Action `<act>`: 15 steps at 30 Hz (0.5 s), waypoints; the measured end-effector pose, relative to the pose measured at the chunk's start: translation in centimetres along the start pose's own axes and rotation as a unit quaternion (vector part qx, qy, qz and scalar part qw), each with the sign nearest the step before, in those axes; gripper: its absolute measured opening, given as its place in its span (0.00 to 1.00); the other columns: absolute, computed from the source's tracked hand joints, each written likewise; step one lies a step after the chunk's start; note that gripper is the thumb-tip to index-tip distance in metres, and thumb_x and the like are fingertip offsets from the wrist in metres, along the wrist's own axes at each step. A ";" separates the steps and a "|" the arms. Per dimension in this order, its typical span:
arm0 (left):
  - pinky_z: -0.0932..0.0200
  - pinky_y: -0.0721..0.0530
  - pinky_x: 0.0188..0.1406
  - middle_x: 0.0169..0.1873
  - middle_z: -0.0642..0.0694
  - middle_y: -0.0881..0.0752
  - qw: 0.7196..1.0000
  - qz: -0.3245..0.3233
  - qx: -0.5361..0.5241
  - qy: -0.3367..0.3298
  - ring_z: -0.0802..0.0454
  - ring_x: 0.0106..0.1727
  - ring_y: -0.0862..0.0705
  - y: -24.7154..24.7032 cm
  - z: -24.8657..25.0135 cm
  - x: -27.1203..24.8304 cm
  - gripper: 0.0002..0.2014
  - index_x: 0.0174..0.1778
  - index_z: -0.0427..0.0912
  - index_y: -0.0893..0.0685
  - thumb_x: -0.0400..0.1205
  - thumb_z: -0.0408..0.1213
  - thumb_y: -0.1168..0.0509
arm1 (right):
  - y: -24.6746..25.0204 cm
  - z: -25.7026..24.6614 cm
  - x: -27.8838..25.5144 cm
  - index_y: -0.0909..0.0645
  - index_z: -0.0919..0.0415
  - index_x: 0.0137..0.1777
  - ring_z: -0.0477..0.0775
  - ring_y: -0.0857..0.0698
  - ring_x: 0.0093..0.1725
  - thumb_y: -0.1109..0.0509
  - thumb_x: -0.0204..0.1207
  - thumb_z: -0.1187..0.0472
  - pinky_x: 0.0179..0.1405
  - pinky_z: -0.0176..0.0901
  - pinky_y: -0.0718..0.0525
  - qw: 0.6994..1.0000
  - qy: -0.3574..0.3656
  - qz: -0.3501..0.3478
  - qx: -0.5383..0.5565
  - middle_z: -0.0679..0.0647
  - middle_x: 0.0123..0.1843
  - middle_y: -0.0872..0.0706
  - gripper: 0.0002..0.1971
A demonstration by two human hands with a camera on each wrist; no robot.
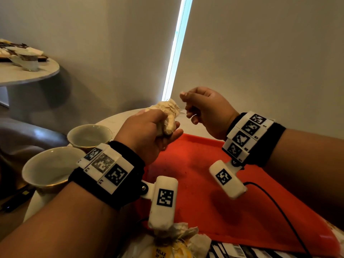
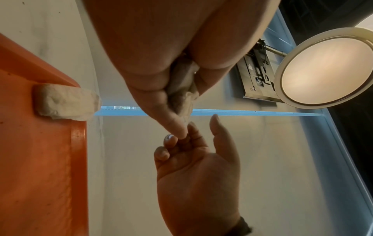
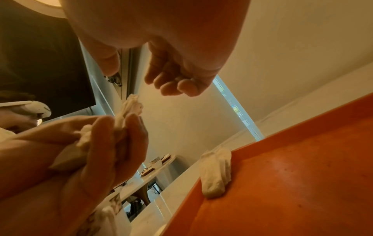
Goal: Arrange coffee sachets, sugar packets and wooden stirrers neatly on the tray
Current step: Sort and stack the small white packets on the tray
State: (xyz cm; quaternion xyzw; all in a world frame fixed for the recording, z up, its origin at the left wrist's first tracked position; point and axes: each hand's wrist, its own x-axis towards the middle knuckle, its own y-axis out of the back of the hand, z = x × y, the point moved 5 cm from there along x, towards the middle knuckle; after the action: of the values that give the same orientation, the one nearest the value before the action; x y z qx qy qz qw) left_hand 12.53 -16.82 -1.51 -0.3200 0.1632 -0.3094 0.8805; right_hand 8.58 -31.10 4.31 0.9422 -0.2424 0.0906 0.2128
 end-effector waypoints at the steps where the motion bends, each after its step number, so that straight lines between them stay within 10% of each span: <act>1: 0.55 0.09 0.32 0.49 0.33 0.15 1.000 -0.001 0.003 -0.005 0.45 0.45 0.11 0.0 0.0 0.0 0.10 0.63 0.34 0.20 0.88 0.28 0.41 | -0.2 -0.1 -0.3 0.19 0.60 0.43 0.50 0.19 0.31 0.22 0.70 0.50 0.27 0.43 0.23 1.000 0.010 -0.008 -0.015 0.53 0.33 0.18 0.14; 10: 0.52 0.08 0.41 0.52 0.35 0.09 0.999 0.001 0.047 -0.017 0.46 0.42 0.08 0.6 -0.2 0.9 0.17 0.70 0.39 0.19 0.88 0.43 0.35 | -2.2 -0.4 -1.8 0.19 0.63 0.49 0.43 0.15 0.31 0.23 0.75 0.73 0.27 0.30 0.21 0.994 0.020 -0.100 -0.041 0.55 0.37 0.13 0.09; 15: 0.52 0.07 0.43 0.59 0.29 0.13 0.999 -0.016 0.024 -0.023 0.40 0.51 0.13 0.4 0.0 0.6 0.11 0.64 0.37 0.17 0.86 0.32 0.35 | -2.2 -0.4 -1.9 0.19 0.62 0.59 0.43 0.15 0.30 0.25 0.77 0.72 0.28 0.30 0.21 0.993 0.016 -0.090 -0.072 0.54 0.35 0.13 0.13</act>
State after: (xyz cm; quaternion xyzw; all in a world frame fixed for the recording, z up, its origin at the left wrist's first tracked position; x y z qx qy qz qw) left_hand 13.23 -16.96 -1.83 -0.3081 0.1302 -0.3195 0.8866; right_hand 8.03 -28.36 3.40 0.9409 -0.1593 0.0681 0.2910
